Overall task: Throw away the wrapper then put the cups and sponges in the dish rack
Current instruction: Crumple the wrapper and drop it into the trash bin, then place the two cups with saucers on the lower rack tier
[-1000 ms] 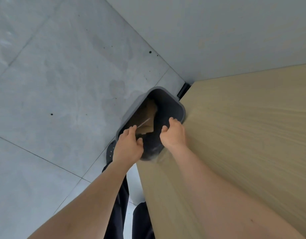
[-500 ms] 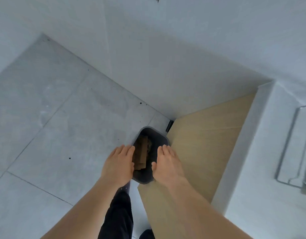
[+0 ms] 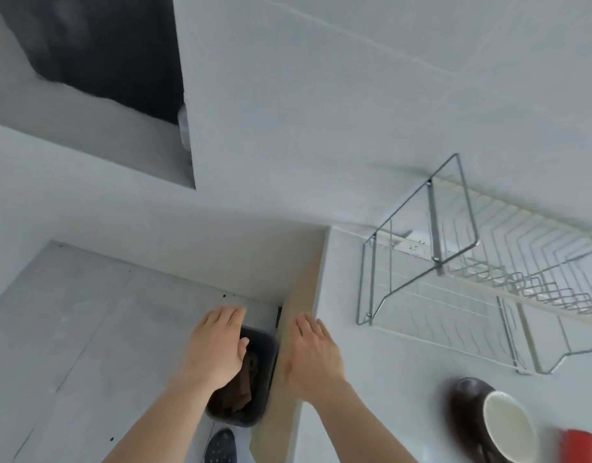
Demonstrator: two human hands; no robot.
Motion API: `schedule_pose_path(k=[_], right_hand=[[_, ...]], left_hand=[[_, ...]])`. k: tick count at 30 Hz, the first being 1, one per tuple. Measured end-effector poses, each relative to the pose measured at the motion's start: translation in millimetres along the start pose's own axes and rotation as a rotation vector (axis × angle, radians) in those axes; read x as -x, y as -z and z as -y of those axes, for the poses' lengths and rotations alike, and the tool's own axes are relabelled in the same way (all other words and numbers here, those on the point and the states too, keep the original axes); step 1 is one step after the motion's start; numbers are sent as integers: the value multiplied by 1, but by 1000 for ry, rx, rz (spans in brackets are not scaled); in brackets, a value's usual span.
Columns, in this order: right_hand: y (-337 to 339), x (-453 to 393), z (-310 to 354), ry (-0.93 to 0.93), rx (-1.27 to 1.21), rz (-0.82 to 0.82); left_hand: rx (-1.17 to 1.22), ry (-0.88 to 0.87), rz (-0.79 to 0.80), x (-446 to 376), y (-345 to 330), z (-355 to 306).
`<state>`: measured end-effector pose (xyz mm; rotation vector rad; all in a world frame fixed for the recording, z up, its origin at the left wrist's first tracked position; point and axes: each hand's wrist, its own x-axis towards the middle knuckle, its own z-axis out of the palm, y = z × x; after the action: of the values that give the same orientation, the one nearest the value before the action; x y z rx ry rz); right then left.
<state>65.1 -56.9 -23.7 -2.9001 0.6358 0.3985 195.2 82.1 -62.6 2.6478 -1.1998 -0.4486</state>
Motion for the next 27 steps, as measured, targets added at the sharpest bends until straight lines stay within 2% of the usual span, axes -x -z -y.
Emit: schedule_pose_path(k=[8,14,20,27], right_hand=[[38,70,-92,-163,-81,-150],[36,135,-176,-274,-202,-237],[19,199,-271,-414,-270,-250],[-2,236,-350,-549,-423,-210]], left_hand=[[-55,-179,-33,-8,27,-109],[11,-194,-25,7,12,-208],[12,-248,29,32,-20,-307],[18,-162,58,43,-53,-384]])
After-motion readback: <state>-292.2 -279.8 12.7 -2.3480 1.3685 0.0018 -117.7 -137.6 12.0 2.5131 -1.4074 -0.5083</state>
